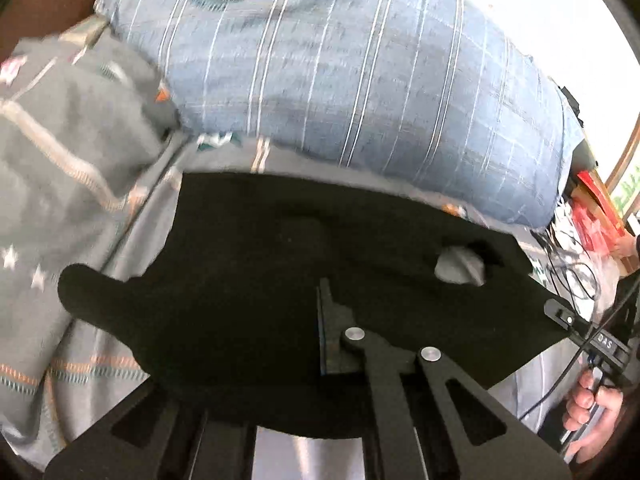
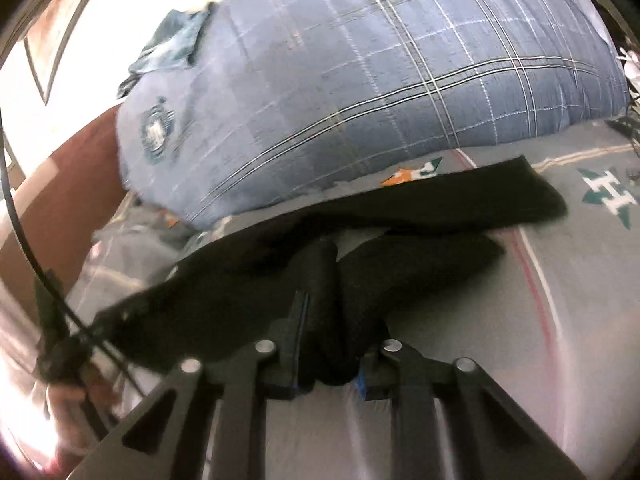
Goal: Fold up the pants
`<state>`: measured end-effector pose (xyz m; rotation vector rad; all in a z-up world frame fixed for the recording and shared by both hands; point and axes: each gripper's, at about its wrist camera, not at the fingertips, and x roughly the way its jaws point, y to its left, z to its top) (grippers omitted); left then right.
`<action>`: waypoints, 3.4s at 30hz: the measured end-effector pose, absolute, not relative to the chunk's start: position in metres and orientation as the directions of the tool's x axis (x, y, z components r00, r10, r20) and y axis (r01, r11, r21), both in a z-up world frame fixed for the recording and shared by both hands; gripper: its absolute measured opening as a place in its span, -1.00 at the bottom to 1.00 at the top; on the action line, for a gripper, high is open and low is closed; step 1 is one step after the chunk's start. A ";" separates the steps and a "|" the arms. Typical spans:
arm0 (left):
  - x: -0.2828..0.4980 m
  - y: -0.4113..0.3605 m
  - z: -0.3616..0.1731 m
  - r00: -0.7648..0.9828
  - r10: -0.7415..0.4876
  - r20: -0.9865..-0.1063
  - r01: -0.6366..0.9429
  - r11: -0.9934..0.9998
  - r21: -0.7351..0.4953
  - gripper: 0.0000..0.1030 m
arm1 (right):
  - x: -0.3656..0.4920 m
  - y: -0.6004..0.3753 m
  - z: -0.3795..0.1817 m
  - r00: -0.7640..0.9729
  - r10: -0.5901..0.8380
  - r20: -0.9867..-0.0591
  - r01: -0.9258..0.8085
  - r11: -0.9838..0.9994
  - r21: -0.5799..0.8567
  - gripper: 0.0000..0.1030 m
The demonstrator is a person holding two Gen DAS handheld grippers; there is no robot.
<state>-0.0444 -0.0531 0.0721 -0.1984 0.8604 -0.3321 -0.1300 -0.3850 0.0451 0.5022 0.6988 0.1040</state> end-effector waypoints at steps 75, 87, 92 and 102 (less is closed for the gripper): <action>-0.011 -0.039 0.066 0.571 -0.326 -0.753 0.222 0.945 -0.241 0.60 | -0.051 -0.348 0.060 0.744 0.253 -0.619 -0.153 0.966 0.210 0.41; 0.075 -0.056 0.047 0.553 -0.260 -0.791 0.235 0.960 -0.152 0.60 | 0.048 -0.316 0.043 0.678 0.256 -0.689 -0.277 0.957 0.082 0.41; 0.096 -0.064 0.042 0.535 -0.263 -0.803 0.288 0.950 -0.120 0.60 | 0.070 -0.314 0.034 0.663 0.273 -0.697 -0.295 0.951 0.092 0.45; 0.155 -0.078 0.033 0.396 -0.341 -0.853 0.496 0.861 -0.114 0.60 | 0.108 -0.301 0.019 0.579 0.287 -0.763 -0.445 0.896 -0.001 0.51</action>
